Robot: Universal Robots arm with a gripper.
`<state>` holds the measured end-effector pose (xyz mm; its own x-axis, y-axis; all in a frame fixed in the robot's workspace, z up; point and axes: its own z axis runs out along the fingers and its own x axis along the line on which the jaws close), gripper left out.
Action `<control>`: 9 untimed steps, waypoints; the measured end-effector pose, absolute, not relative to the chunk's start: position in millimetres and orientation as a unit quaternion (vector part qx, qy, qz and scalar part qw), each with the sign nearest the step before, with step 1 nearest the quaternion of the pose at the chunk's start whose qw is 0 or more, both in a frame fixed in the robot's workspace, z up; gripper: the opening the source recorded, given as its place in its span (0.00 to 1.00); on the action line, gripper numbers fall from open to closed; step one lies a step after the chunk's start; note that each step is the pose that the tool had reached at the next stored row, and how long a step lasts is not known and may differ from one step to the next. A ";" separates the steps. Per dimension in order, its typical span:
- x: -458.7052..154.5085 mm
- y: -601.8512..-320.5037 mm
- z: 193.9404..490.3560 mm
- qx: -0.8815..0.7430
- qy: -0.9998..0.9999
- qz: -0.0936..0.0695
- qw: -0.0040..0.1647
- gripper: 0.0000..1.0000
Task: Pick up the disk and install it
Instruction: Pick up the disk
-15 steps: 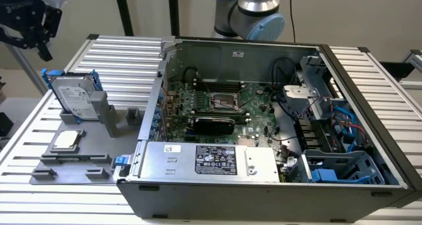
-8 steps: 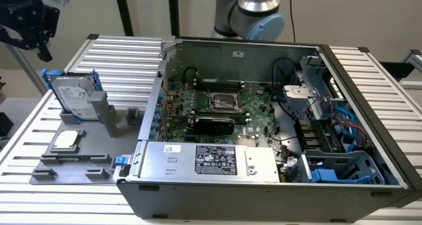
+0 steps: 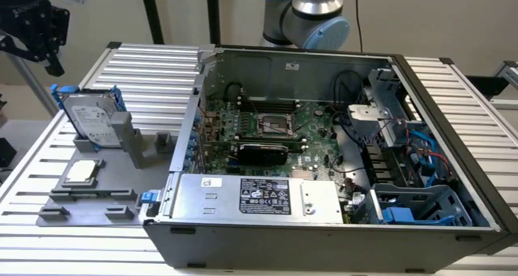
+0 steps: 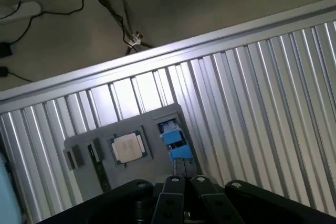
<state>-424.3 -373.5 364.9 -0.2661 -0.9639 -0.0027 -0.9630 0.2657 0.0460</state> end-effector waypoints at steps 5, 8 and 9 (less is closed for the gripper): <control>-424.3 -373.5 364.2 0.642 -0.767 -0.018 0.014 0.00; -424.3 -373.5 363.8 0.662 -0.749 -0.018 0.014 0.00; -424.3 -373.5 363.6 0.669 -0.743 -0.018 0.014 0.00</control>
